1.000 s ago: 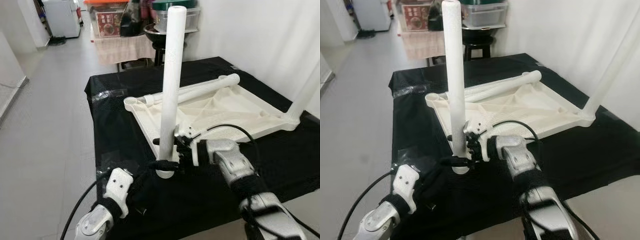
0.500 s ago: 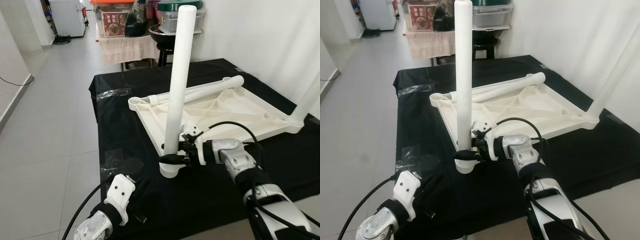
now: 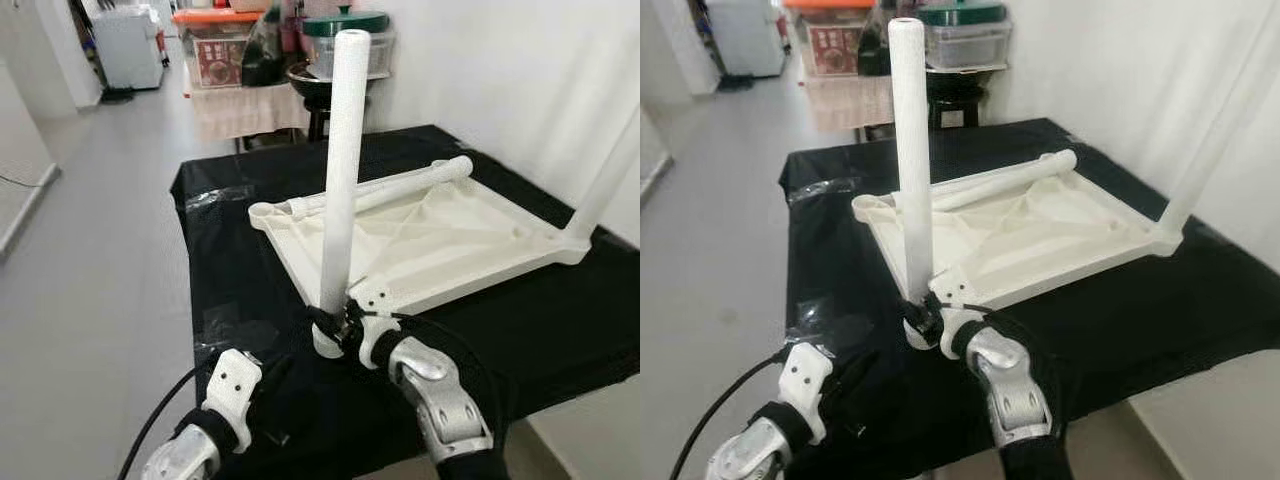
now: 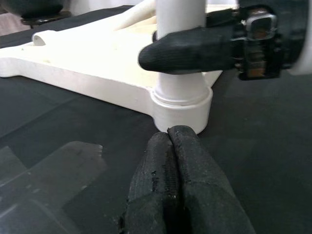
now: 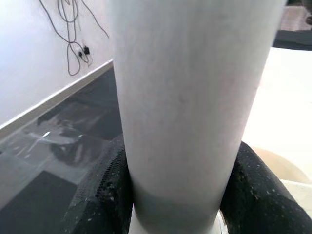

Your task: Building children table

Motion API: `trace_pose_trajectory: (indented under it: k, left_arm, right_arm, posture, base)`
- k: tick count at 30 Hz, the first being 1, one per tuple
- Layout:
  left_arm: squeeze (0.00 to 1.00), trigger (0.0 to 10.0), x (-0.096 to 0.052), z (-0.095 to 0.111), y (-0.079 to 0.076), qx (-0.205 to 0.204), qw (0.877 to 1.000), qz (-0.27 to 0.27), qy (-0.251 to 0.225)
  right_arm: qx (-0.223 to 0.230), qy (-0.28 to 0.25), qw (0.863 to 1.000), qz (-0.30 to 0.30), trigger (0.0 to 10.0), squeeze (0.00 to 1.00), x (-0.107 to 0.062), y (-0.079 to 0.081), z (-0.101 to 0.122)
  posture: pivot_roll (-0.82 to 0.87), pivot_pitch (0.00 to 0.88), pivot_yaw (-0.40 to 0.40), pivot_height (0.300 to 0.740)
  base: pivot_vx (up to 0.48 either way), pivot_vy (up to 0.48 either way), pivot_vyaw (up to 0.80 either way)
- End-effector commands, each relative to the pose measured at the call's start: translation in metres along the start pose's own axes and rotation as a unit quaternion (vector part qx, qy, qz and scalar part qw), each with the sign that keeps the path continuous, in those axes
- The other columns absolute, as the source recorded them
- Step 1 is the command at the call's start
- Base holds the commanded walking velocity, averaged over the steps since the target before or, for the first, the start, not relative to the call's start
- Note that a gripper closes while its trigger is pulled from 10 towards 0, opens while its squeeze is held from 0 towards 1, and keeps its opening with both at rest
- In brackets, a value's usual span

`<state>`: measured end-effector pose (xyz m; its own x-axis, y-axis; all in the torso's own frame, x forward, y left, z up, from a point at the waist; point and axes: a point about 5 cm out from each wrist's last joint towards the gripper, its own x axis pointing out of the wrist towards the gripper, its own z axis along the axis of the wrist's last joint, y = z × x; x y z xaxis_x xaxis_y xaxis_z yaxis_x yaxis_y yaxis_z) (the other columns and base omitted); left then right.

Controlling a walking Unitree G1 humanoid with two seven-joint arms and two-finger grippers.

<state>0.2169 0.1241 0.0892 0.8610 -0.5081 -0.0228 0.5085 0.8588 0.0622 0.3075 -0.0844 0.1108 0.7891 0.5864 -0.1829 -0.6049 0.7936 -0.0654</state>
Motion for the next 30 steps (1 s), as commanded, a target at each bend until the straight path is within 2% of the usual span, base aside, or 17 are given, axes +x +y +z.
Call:
trace_pose_trajectory:
  k: [1,2,3,4,7,8,9,10,13,14,15,19,25,26,28,29,30]
  left_arm:
    - [0.0,10.0,0.0,-0.002,0.002,0.003,1.0,-0.006,0.009]
    - [0.0,10.0,0.001,-0.003,0.002,0.002,1.0,-0.005,0.009]
    - [0.0,10.0,0.001,-0.003,0.002,0.002,1.0,-0.005,0.009]
    - [0.0,10.0,0.0,-0.003,0.002,0.002,1.0,0.0,0.009]
    - [0.0,10.0,0.0,-0.003,0.002,0.002,1.0,0.0,0.009]
    - [0.0,10.0,0.001,-0.004,0.002,0.0,1.0,0.005,0.008]
    - [0.0,10.0,0.001,-0.004,0.002,-0.001,1.0,0.008,0.008]
    - [0.0,10.0,0.001,-0.004,0.002,-0.001,1.0,0.008,0.008]
    - [0.0,10.0,0.003,-0.004,0.0,-0.005,1.0,0.008,0.005]
    - [0.0,10.0,0.003,-0.004,0.0,-0.005,1.0,0.008,0.005]
    - [0.0,10.0,0.003,-0.003,0.0,-0.005,1.0,0.008,0.005]
    - [0.0,10.0,0.002,-0.003,-0.001,-0.007,1.0,0.01,0.002]
    - [0.0,10.0,0.002,-0.002,-0.003,-0.009,1.0,0.011,0.001]
    - [0.0,10.0,0.002,-0.002,-0.004,-0.01,1.0,0.011,0.001]
    - [0.0,10.0,0.002,-0.002,-0.004,-0.009,1.0,0.011,0.001]
    - [0.0,10.0,0.002,-0.001,-0.004,-0.01,1.0,0.011,0.001]
    - [0.0,10.0,0.002,-0.001,-0.004,-0.01,1.0,0.011,0.001]
  right_arm:
    - [0.001,0.042,0.999,0.001,0.0,0.0,0.004,0.003,-0.014]
    - [0.01,0.055,0.998,0.002,10.0,0.0,0.007,0.002,-0.016]
    - [0.01,0.055,0.998,0.002,10.0,0.0,0.007,0.002,-0.016]
    - [0.024,0.052,0.998,0.032,10.0,0.11,0.01,0.006,-0.015]
    - [0.024,0.052,0.998,0.032,10.0,0.11,0.01,0.006,-0.015]
    - [0.031,0.043,0.996,0.073,10.0,1.0,0.011,0.008,-0.01]
    - [0.029,0.012,0.99,0.139,10.0,1.0,0.015,0.005,0.003]
    - [0.029,0.012,0.99,0.139,10.0,1.0,0.015,0.005,0.003]
    - [-0.012,-0.044,0.96,0.276,10.0,1.0,0.011,-0.008,0.036]
    - [-0.012,-0.044,0.96,0.276,10.0,1.0,0.011,-0.008,0.036]
    - [-0.017,-0.044,0.952,0.303,10.0,0.0,0.011,-0.013,0.041]
    - [-0.021,-0.027,0.943,0.332,10.0,0.0,0.015,-0.021,0.046]
    - [0.003,-0.016,0.947,0.322,10.0,0.0,0.027,-0.035,0.053]
    - [0.006,-0.015,0.944,0.33,4.7,0.0,0.027,-0.037,0.054]
    - [0.007,-0.016,0.944,0.33,4.7,0.0,0.028,-0.038,0.054]
    - [0.011,-0.016,0.944,0.328,0.0,0.0,0.028,-0.04,0.054]
    - [0.011,-0.016,0.944,0.328,0.0,0.0,0.028,-0.04,0.054]
  posture:
    - [-0.03,0.0,-0.008,0.74]
    - [-0.02,0.0,-0.015,0.74]
    - [-0.02,0.0,-0.015,0.74]
    - [-0.02,0.0,-0.017,0.74]
    - [-0.02,0.0,-0.017,0.74]
    - [-0.01,0.0,-0.024,0.74]
    - [-0.01,0.0,-0.027,0.74]
    - [-0.01,0.0,-0.027,0.74]
    - [0.0,0.0,-0.034,0.74]
    - [0.0,0.0,-0.034,0.74]
    - [0.01,0.0,-0.037,0.74]
    - [0.01,0.0,-0.038,0.74]
    - [0.04,0.0,-0.049,0.74]
    - [0.04,0.0,-0.049,0.74]
    - [0.04,0.0,-0.05,0.74]
    - [0.04,0.0,-0.05,0.74]
    - [0.04,0.0,-0.05,0.74]
  base:
    - [0.0,0.0,0.0]
    - [0.0,0.0,0.0]
    - [0.0,0.0,0.0]
    - [0.0,0.0,0.0]
    - [0.0,0.0,0.0]
    - [0.0,0.0,0.0]
    - [0.0,0.0,0.0]
    - [0.0,0.0,0.0]
    - [0.0,0.0,0.0]
    - [0.0,0.0,0.0]
    - [0.0,0.0,0.0]
    - [0.0,0.0,0.0]
    - [0.0,0.0,0.0]
    - [0.0,0.0,0.0]
    - [0.0,0.0,0.0]
    - [0.0,0.0,0.0]
    - [0.0,0.0,0.0]
